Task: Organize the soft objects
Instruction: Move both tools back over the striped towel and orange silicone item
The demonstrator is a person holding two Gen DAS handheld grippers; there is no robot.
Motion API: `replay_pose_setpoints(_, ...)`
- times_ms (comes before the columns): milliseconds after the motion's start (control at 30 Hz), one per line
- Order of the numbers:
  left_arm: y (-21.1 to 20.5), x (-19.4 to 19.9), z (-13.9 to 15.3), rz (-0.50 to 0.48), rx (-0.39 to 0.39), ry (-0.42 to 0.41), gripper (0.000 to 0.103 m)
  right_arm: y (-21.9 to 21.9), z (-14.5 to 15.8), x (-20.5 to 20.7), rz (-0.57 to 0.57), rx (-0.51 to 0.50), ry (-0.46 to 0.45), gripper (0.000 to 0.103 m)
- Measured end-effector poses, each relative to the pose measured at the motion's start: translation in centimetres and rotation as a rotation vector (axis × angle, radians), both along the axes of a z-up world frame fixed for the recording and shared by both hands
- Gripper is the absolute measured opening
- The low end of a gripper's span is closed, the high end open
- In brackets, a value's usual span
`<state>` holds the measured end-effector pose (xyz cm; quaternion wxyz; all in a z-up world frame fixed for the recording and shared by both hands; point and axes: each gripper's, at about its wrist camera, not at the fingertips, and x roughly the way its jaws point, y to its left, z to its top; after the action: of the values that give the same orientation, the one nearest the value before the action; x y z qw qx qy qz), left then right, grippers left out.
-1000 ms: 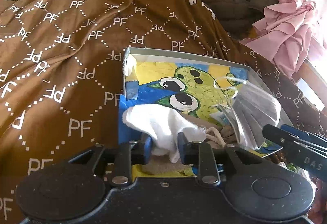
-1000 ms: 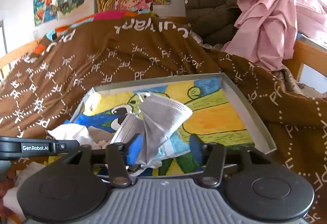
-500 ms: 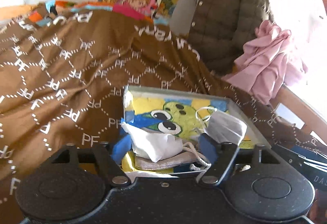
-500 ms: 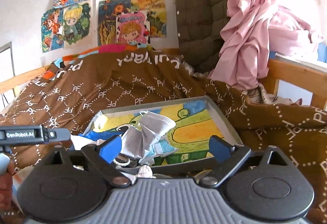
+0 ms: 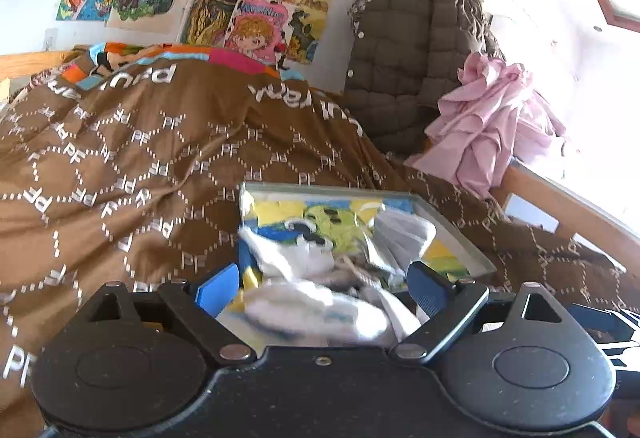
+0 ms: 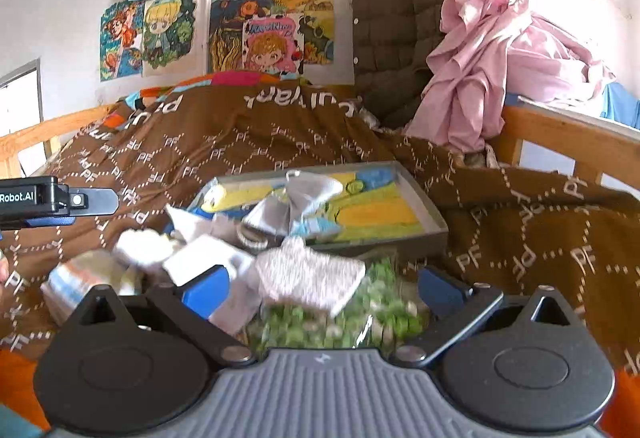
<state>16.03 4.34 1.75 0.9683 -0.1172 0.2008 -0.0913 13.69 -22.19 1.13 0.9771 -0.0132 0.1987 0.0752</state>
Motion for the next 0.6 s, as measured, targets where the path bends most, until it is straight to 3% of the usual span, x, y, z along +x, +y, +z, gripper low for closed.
replay_pose_setpoints(600,1.7,-6.2,-3.2,0.029,0.069,0.068,0.095,4.4,-2.9,-4.1,0.167,-0.082,0.051,0.103)
